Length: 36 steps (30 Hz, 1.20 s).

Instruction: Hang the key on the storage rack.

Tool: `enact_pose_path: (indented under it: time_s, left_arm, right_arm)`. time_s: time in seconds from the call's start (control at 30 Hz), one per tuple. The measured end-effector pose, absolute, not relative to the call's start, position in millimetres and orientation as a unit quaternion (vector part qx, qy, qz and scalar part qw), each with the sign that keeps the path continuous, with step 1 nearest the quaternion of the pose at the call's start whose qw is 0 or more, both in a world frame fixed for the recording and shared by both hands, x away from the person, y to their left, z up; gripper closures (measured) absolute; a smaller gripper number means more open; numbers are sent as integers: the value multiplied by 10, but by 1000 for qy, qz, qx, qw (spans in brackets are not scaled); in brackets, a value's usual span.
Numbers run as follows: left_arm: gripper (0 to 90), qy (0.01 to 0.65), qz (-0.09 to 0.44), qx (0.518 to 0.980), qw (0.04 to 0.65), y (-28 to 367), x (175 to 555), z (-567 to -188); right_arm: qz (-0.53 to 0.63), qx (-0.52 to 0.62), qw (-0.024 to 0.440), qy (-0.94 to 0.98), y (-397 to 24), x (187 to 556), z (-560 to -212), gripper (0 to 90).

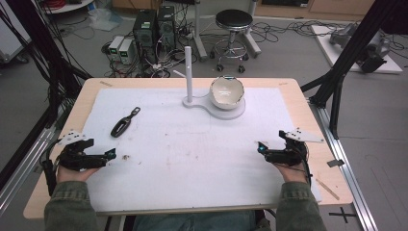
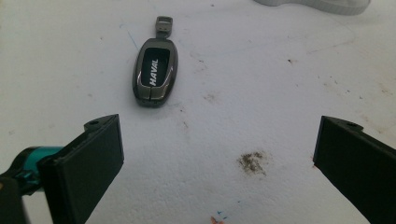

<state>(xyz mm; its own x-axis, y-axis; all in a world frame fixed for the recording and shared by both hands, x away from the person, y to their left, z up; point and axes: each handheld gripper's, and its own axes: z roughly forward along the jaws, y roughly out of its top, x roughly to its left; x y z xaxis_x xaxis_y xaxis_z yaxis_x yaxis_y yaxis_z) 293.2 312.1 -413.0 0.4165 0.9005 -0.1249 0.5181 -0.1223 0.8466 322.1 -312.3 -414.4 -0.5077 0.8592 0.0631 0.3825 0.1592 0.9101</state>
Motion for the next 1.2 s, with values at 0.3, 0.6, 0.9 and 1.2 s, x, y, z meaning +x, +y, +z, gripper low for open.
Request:
enact_pose_path:
  time_s: [0.3, 0.6, 0.9, 1.2]
  left_arm:
    - [22, 494, 216, 718, 440, 3123, 2940, -4144]
    - [21, 495, 216, 720, 436, 3119, 2940, -4148]
    - [22, 494, 211, 725, 432, 3107, 2958, -4162]
    - [22, 505, 190, 723, 430, 3164, 3045, -4171]
  right_arm:
    - [491, 426, 239, 722, -3097, 3202, -4143, 5]
    - [484, 424, 234, 728, -3088, 3210, -4154, 5]
    - [476, 424, 235, 734, -3083, 3201, -4148, 5]
    - [465, 422, 230, 743, -3044, 3207, -4168, 5]
